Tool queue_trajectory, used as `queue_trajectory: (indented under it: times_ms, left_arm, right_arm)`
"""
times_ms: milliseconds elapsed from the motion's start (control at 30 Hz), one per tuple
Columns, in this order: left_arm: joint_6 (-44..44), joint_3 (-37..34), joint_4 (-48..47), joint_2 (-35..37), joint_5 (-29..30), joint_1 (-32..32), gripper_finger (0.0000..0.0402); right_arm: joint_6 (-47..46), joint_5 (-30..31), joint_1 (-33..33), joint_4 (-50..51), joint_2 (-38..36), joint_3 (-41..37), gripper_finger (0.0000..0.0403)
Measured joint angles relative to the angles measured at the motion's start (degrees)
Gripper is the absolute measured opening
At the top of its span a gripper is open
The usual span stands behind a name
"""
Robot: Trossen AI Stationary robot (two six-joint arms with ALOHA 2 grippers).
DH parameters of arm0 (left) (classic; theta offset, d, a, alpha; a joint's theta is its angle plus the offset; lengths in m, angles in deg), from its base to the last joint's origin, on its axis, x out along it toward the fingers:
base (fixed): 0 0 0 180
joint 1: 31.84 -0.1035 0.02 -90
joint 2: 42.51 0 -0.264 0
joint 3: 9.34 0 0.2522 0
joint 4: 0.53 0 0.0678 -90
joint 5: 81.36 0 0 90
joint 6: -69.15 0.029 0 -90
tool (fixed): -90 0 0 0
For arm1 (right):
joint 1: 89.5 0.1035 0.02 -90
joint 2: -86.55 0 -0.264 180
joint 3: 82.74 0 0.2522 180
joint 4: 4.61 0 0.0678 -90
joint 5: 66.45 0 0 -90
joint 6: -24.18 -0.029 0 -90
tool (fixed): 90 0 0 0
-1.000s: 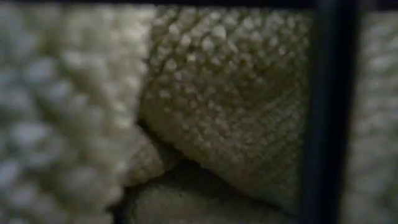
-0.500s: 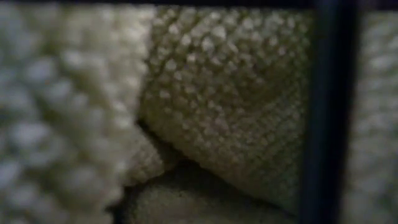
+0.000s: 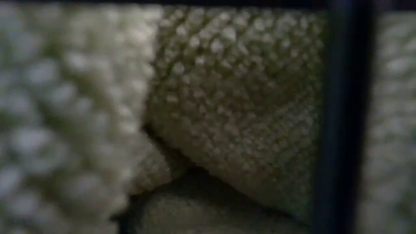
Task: Sort microfiber towel by color & place in baskets
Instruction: Put the green microfiber towel into the mesh storage bin
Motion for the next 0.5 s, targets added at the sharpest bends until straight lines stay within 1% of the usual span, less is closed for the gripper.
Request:
queue_trajectory:
  times_ms: [200,500]
  left_arm:
    - [-0.28,0.0,-0.05,-0.02,-0.04,0.0,0.0162]
    - [-0.55,0.0,-0.29,-0.03,-0.14,0.0,0.0162]
  right_arm:
    - [2.76,0.0,0.0,-1.46,4.92,-1.78,0.0163]
    - [6.85,0.02,0.0,-2.76,11.16,-2.9,0.0169]
